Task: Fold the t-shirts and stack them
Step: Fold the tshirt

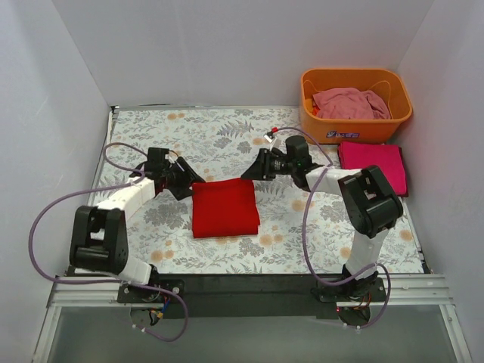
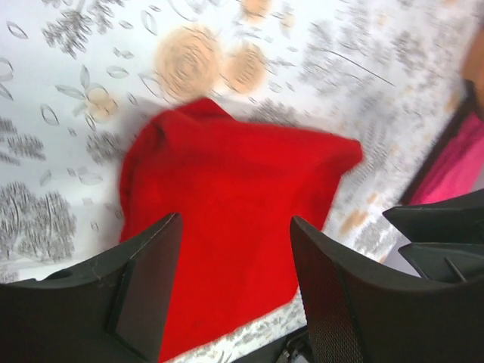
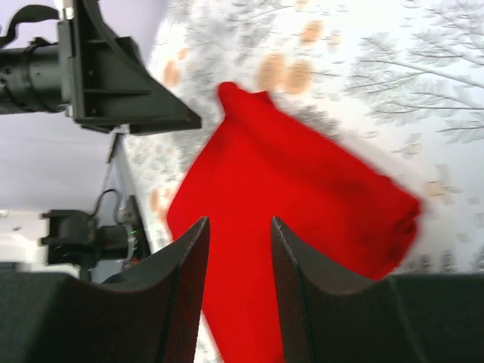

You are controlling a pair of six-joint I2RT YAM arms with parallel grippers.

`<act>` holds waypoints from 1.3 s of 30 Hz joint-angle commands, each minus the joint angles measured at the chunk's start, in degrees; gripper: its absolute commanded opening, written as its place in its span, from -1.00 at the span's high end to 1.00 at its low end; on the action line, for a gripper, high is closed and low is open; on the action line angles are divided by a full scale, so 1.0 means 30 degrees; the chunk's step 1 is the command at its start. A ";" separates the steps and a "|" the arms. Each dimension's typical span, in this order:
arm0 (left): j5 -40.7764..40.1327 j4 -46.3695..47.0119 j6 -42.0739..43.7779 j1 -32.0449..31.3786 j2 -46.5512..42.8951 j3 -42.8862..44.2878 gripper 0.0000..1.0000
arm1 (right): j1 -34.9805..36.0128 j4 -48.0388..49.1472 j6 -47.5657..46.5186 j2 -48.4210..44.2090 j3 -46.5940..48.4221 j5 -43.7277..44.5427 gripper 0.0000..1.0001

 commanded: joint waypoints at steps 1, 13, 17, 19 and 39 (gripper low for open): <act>0.0855 -0.1058 0.0517 -0.0266 -0.3605 -0.0756 -0.16 | 0.0351 0.1670 0.1172 -0.2472 -0.1331 -0.1491 0.10; 0.1270 -0.0331 -0.1971 -0.2816 -0.7362 -0.7901 0.12 | 0.2433 0.5241 0.2435 -0.1953 -0.7423 -0.4131 0.10; 0.0680 -0.0533 -0.2675 -0.2816 -0.7652 -0.8988 0.22 | 0.1412 0.6681 0.2905 -0.0369 -0.9184 -0.4338 0.11; 0.0332 -0.0911 -0.2706 -0.2787 -0.8555 -0.9195 0.23 | 0.0709 0.6945 0.2876 -0.0512 -0.9828 -0.4543 0.12; -0.0462 0.1956 -0.1768 -0.0004 0.0826 0.0292 0.25 | -0.0467 0.7937 0.5892 0.1357 -0.1895 0.1724 0.13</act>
